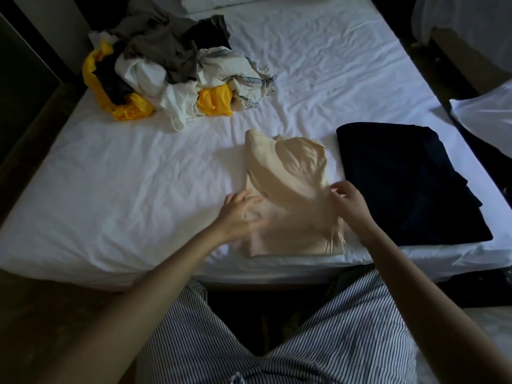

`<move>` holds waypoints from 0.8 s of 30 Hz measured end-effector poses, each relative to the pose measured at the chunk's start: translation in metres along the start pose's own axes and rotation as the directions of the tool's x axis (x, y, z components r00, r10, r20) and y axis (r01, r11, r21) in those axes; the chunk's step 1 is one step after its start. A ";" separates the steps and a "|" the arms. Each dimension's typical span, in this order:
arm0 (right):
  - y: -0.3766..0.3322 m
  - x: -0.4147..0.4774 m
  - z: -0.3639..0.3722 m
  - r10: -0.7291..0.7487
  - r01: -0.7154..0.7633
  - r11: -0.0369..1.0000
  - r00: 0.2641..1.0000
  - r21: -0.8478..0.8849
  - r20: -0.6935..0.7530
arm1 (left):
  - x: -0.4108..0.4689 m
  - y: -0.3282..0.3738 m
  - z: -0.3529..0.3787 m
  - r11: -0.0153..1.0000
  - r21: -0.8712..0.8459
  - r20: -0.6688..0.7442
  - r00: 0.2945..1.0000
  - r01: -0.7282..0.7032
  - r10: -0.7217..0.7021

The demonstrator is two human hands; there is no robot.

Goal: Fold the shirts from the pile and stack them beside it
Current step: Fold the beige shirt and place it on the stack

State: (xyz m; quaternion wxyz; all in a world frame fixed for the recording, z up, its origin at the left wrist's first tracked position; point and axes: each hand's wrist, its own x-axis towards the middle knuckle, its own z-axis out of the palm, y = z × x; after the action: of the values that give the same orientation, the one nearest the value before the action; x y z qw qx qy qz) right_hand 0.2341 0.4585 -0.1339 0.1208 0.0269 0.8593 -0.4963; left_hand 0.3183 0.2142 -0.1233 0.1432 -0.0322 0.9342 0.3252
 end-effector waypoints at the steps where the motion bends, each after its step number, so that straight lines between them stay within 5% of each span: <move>1: -0.007 0.013 0.003 -0.002 0.003 1.000 1.000 0.031 -0.021 | 0.013 0.003 -0.008 0.999 -0.048 -0.075 0.997 0.008 -0.012; 4: -0.022 0.052 0.013 0.059 -0.050 0.985 0.997 0.166 -0.049 | 0.057 0.014 -0.031 0.980 -0.195 -0.288 0.952 0.052 -0.107; 8: -0.034 0.094 0.019 0.130 -0.115 0.961 0.991 0.251 -0.043 | 0.116 0.023 -0.065 0.980 -0.174 -0.371 0.915 0.100 -0.159; 16: -0.048 0.132 0.028 0.024 -0.018 0.984 0.999 0.176 -0.028 | 0.177 0.006 -0.092 0.987 -0.008 0.008 0.987 0.160 -0.160; 22: -0.047 0.139 0.024 0.049 0.024 0.937 0.979 0.350 -0.198 | 0.181 -0.014 -0.086 0.991 -0.136 -0.330 0.943 -0.001 -0.045; 24: -0.047 0.140 0.028 0.058 0.002 0.963 0.976 0.269 -0.212 | 0.177 -0.013 -0.075 0.998 -0.056 -0.402 0.914 0.029 -0.049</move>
State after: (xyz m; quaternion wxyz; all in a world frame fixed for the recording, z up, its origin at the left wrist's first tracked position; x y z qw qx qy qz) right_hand 0.0961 0.4004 -0.1403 0.0281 0.1094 0.7921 -0.5999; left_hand 0.1324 0.1637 -0.1259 -0.0467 -0.1208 0.9346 0.3312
